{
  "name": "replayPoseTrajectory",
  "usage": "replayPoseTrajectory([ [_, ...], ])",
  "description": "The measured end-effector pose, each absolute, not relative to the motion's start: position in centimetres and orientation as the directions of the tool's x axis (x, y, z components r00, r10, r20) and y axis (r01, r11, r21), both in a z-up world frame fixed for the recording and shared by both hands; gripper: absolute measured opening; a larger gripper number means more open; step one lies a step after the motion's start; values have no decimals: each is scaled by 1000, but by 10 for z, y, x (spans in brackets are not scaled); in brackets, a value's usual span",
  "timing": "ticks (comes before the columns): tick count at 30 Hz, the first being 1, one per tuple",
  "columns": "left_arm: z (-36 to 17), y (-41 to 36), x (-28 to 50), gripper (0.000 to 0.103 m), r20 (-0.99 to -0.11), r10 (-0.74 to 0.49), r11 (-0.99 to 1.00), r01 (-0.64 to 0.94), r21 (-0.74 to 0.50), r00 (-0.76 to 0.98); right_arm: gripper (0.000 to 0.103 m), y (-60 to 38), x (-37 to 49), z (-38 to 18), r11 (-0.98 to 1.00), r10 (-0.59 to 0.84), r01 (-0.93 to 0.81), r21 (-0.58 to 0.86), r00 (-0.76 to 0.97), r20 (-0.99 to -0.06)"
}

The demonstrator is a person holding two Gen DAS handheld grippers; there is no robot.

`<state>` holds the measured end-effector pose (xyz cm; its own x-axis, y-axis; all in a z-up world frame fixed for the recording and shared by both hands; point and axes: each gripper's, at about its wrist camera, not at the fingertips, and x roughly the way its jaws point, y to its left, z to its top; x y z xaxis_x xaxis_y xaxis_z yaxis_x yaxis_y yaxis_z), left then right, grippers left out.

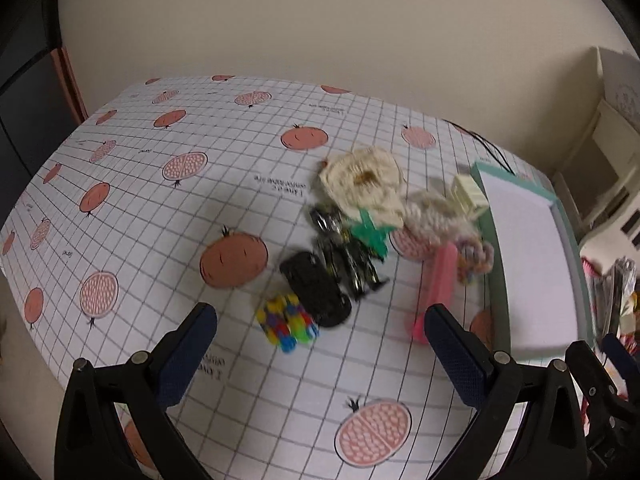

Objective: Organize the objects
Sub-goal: 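Move the right tool toward the pink hair roller while the left tool approaches the colourful block toy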

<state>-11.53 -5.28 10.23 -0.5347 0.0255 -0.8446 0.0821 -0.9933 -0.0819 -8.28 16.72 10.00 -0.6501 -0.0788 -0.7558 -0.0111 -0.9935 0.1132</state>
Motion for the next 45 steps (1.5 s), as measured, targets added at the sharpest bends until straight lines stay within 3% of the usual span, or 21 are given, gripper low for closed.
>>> replayPoseTrajectory([
  [10, 83, -77, -150, 103, -867, 27, -990, 110, -94, -498, 97, 142, -136, 98, -990, -136, 54, 130, -622, -771],
  [26, 53, -90, -158, 103, -907, 50, -989, 109, -104, -419, 78, 116, -178, 50, -972, -226, 66, 225, -528, -818],
  [36, 35, -93, -164, 103, -924, 36, -988, 129, -91, -380, 77, 105, -179, 38, -963, -266, 90, 255, -488, -831],
  [45, 40, -86, -161, 101, -922, 65, -988, 102, -112, -381, 76, 96, -178, 25, -976, -219, 108, 191, -464, -858],
])
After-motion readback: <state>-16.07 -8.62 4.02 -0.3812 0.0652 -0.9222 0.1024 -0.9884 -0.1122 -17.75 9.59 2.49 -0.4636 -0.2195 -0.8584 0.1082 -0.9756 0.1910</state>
